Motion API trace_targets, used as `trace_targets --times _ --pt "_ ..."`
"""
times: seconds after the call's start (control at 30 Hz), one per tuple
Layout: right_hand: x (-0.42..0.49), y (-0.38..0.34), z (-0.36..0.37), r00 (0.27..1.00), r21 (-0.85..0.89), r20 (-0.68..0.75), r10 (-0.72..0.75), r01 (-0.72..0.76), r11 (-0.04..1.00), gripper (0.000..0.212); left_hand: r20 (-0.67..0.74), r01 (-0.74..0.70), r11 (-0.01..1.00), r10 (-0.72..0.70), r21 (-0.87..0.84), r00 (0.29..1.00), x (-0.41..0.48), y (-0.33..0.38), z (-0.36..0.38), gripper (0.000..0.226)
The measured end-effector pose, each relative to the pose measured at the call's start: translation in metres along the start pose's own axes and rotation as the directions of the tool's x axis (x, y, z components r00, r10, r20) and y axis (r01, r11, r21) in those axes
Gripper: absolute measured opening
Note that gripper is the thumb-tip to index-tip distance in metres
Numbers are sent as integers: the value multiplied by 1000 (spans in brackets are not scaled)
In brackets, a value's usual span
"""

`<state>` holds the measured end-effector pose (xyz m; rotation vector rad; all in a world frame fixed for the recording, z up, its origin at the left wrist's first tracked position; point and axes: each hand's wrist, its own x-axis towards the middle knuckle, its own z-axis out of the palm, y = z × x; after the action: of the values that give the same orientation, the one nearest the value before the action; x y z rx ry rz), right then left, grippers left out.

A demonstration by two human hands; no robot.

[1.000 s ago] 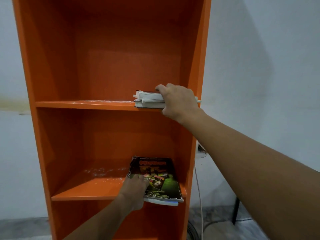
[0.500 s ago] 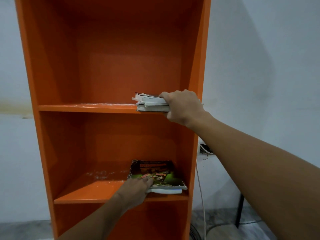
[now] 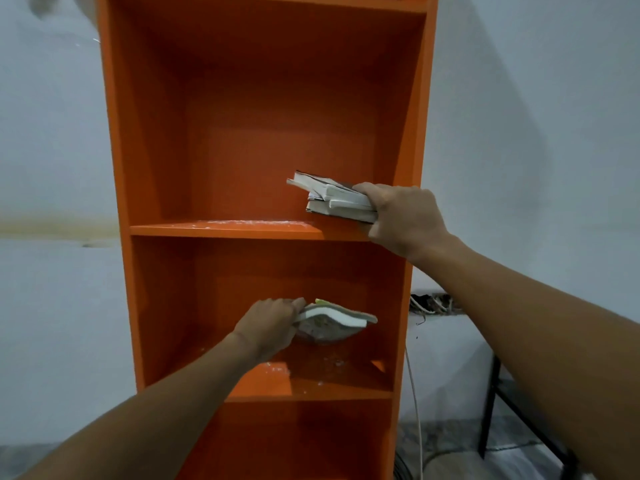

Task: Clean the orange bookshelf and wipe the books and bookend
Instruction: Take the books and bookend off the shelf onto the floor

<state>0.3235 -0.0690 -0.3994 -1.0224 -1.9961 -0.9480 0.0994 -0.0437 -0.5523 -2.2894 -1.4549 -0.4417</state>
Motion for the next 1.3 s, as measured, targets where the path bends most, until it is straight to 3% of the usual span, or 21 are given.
trace_targets --times 0.3,0.63,0.9,1.3 --pt "-30 -24 -42 994 -54 -93 -61 56 997 49 -144 -35 998 27 -53 989 -24 -7 -44 19" --pt "-105 -35 -71 978 -148 -124 -170 151 977 55 -171 -47 998 39 -44 985 -68 24 -38 20" --pt "-192 -51 -82 982 -55 -120 -144 139 989 47 -165 43 993 -61 -109 984 -137 72 -23 20" --pt "-329 -92 -37 994 21 49 93 -94 995 47 -145 160 984 -169 -73 975 -227 82 -6 25"
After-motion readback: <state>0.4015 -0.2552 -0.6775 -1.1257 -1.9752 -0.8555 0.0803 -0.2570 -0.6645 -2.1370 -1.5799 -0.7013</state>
